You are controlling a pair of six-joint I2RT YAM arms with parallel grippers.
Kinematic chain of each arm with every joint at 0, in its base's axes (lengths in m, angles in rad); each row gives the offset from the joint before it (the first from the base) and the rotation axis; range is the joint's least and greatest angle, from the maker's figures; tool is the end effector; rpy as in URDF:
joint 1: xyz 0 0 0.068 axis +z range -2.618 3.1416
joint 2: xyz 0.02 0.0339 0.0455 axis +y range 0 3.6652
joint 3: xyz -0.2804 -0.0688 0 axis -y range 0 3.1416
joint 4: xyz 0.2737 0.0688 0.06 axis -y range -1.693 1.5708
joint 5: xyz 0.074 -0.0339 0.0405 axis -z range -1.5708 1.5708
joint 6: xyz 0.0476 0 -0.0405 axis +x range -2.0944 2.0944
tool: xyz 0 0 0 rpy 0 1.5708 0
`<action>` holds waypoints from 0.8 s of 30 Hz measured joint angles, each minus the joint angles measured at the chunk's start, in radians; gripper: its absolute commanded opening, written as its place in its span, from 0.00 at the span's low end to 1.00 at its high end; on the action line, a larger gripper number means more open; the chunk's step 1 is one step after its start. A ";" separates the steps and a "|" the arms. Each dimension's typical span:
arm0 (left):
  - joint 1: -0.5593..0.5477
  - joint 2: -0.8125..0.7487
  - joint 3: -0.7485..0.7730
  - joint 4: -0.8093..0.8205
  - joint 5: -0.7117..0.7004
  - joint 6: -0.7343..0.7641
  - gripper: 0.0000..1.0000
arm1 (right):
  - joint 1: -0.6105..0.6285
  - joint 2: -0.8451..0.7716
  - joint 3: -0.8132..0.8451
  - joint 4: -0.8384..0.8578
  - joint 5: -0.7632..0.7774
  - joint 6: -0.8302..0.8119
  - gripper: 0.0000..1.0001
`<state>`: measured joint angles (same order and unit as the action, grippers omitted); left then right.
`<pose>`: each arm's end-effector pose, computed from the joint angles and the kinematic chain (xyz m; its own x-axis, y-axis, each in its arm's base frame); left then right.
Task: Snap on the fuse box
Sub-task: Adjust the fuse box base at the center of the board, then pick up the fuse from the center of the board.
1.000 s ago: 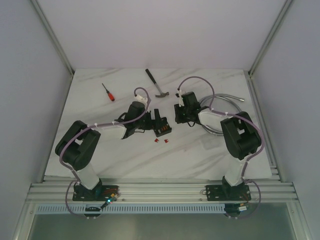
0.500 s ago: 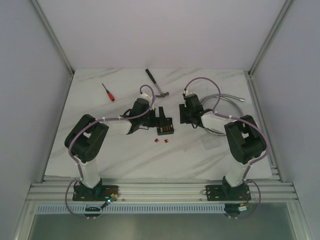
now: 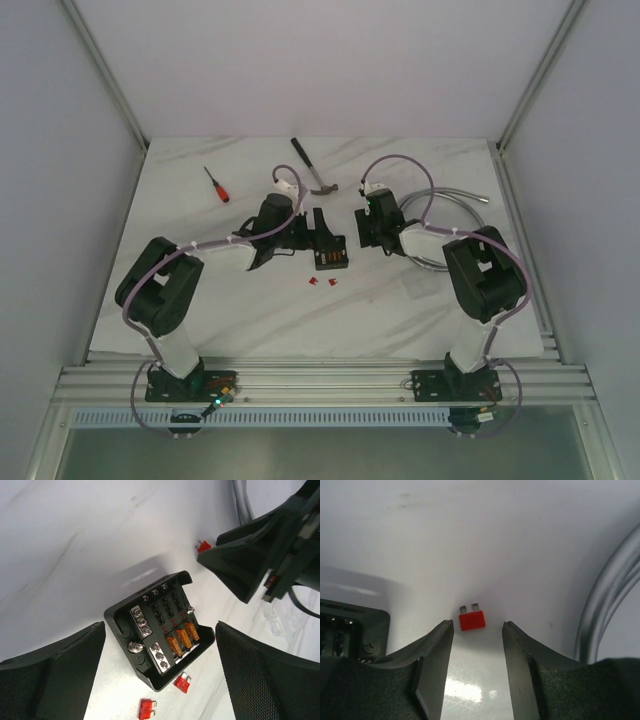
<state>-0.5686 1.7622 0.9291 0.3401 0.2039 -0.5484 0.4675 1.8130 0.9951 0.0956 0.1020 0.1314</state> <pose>0.3387 -0.2279 0.1695 -0.6936 -0.1627 -0.7018 0.3703 0.7551 -0.5410 0.3675 0.1801 0.1468 -0.6349 -0.1745 -0.7526 -0.2995 0.9536 0.0316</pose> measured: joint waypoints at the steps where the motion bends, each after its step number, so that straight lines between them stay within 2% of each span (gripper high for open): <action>1: 0.001 -0.010 -0.004 0.000 -0.003 0.000 1.00 | 0.000 0.007 0.001 0.003 -0.003 -0.014 0.49; 8: 0.011 -0.043 -0.032 0.000 -0.013 -0.008 1.00 | 0.000 0.012 0.004 0.009 -0.035 -0.071 0.42; 19: 0.019 -0.049 -0.038 -0.003 -0.012 -0.020 1.00 | 0.000 0.021 0.016 0.007 -0.076 -0.123 0.39; 24: 0.019 -0.049 -0.039 -0.003 -0.005 -0.023 1.00 | 0.000 0.021 0.016 0.007 -0.080 -0.130 0.34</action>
<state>-0.5499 1.7130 0.8906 0.3370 0.1986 -0.5716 0.4675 1.8339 1.0111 0.1028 0.0223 0.0013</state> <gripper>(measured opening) 0.998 0.369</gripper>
